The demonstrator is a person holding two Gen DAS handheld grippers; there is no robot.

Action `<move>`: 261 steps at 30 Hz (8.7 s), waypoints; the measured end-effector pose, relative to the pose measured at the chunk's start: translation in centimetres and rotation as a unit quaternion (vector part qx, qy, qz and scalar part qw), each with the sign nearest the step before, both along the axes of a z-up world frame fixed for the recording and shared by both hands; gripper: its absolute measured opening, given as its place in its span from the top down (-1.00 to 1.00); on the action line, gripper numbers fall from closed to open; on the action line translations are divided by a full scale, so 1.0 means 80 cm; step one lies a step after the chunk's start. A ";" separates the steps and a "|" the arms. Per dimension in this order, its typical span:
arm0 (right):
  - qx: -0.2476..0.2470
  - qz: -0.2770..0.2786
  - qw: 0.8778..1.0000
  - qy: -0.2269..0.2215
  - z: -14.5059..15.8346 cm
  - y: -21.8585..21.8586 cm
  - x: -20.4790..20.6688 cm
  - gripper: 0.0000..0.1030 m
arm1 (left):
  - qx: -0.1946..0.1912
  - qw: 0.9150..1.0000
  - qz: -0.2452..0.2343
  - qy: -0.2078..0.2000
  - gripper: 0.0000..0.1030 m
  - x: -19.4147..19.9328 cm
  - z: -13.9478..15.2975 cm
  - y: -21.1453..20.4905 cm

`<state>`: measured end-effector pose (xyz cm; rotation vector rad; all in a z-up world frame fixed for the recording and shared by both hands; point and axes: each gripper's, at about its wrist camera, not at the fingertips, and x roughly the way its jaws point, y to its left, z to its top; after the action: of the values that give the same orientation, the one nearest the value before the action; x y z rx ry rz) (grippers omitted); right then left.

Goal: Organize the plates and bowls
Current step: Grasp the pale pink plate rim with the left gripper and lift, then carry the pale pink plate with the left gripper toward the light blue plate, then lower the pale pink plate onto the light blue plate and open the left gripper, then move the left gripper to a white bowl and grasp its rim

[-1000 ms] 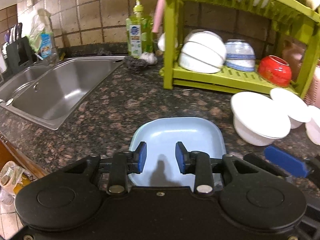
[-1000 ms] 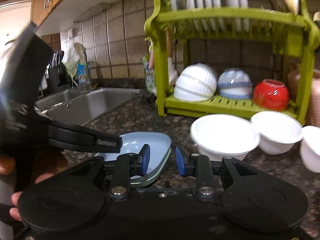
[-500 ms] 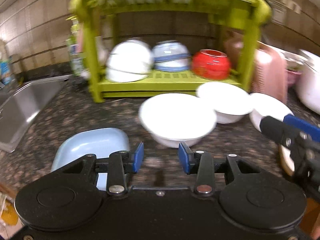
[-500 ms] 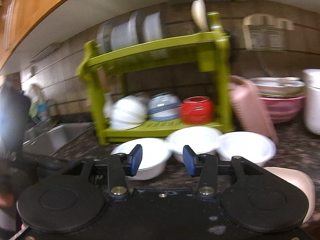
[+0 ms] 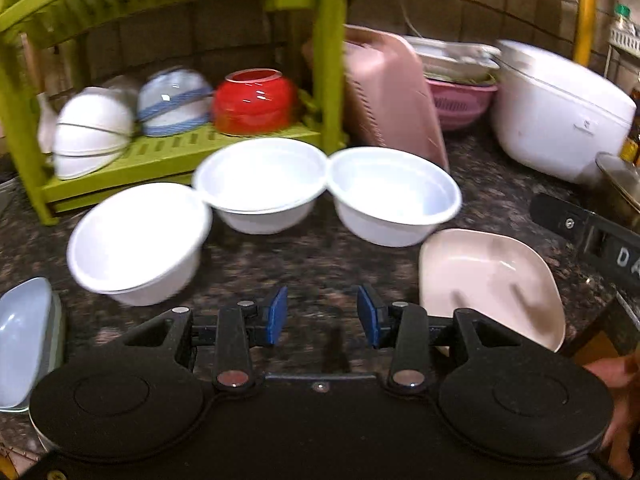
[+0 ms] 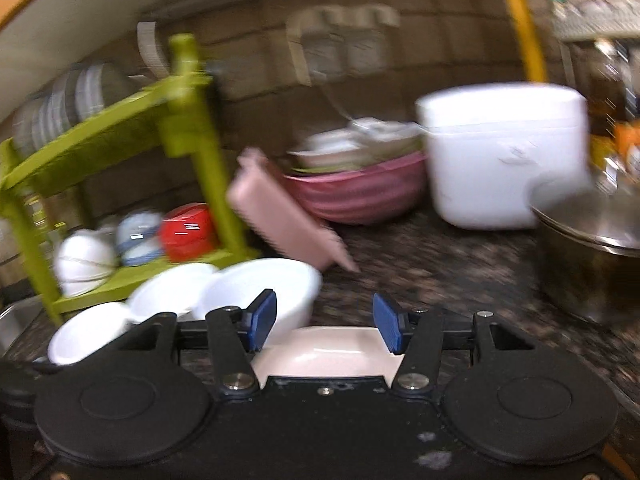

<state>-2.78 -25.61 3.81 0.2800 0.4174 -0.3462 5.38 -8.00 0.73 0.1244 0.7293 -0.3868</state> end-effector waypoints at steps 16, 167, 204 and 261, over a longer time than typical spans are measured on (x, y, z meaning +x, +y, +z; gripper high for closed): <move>0.105 -0.030 0.986 0.125 -0.045 -0.073 0.010 0.13 | 0.021 0.999 -0.015 0.032 0.06 0.024 -0.029 -0.075; 0.018 0.346 0.934 0.089 -0.044 0.360 0.128 0.56 | -0.003 0.962 0.273 0.004 0.52 0.033 0.002 0.333; 0.008 0.152 0.988 0.024 0.006 0.109 0.055 0.56 | -0.014 0.989 0.143 -0.022 0.52 0.039 0.023 0.147; 0.090 0.049 0.988 0.117 -0.041 -0.051 0.186 0.53 | -0.045 0.994 0.022 0.102 0.52 0.147 0.002 -0.069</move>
<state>12.07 -29.66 0.57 0.3965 0.6926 -0.2455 17.11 -13.54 0.93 -0.0165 0.9138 -0.3933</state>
